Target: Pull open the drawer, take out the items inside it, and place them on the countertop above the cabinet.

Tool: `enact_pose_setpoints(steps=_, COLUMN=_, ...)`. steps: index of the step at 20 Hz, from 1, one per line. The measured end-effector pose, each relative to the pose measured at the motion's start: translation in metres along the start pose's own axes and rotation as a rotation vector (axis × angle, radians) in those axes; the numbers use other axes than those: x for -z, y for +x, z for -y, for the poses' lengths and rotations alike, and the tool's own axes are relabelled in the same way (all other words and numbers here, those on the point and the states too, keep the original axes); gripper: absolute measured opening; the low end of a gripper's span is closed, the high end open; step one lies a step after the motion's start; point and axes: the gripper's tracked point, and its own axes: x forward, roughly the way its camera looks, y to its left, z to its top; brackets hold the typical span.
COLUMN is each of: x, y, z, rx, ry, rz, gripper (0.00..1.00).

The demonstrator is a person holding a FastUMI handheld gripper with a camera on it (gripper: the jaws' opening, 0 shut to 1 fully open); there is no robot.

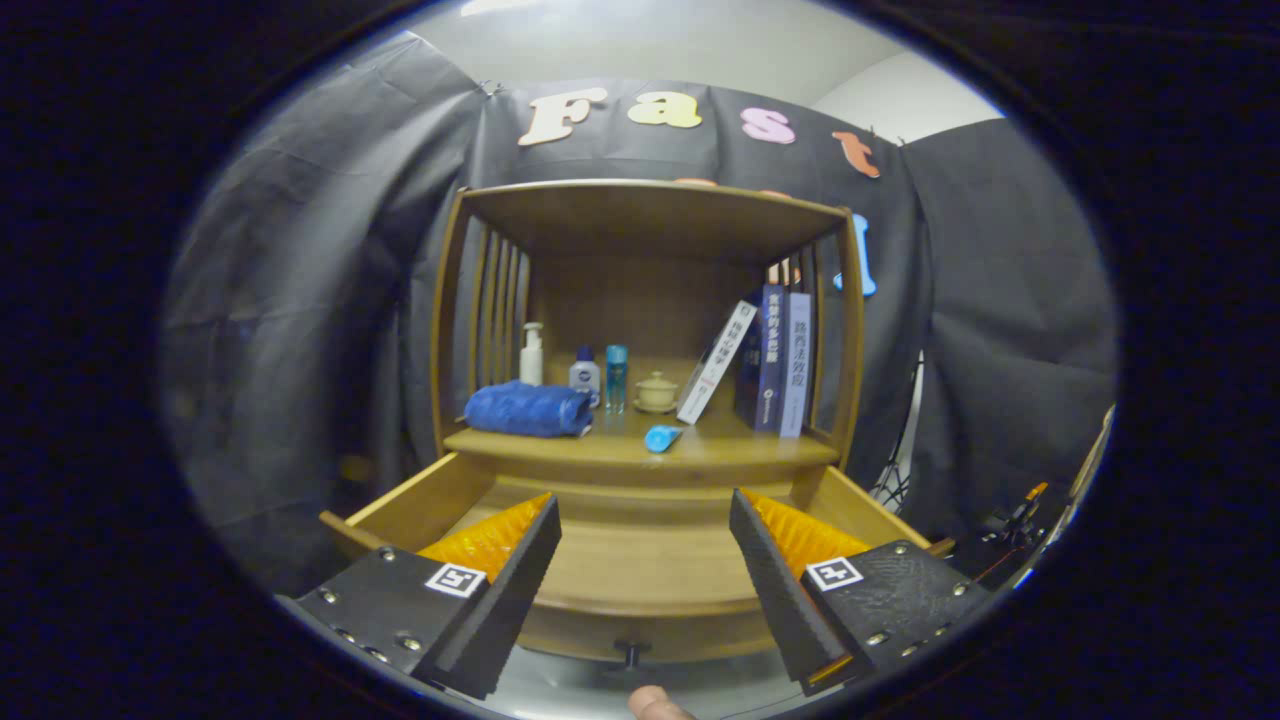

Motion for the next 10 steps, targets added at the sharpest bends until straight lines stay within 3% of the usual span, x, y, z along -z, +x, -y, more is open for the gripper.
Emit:
enact_pose_setpoints(steps=4, x=0.045, y=-0.006, z=-0.005, rx=-0.026, ry=0.0, rz=-0.059, gripper=1.0)
enact_pose_setpoints(steps=10, x=0.069, y=-0.016, z=-0.01, rx=-0.027, ry=0.029, rz=-0.017, gripper=1.0)
